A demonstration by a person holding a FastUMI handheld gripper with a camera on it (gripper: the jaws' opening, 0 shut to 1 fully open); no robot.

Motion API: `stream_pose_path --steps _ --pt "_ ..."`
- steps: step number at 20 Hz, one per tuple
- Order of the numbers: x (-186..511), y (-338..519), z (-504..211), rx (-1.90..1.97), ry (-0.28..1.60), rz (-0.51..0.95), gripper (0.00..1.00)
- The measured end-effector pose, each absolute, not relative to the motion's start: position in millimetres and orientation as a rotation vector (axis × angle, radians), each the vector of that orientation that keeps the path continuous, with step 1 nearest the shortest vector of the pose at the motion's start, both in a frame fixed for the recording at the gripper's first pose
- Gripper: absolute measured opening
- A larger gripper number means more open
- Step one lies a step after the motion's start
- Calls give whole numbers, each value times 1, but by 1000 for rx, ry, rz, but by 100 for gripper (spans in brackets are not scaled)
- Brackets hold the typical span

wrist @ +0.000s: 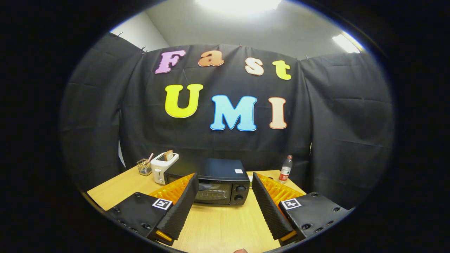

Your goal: Open the toaster oven, put the food inside, and close the toaster oven door.

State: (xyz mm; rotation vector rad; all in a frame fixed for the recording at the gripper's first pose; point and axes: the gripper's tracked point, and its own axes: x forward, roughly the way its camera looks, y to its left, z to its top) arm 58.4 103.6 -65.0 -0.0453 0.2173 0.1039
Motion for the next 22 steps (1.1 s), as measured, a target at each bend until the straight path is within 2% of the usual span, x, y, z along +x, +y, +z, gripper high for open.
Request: stream_pose_path --steps 11,22 --pt "4 -16 14 -61 69 26 96" --pt "-10 -83 10 -25 51 1 96"
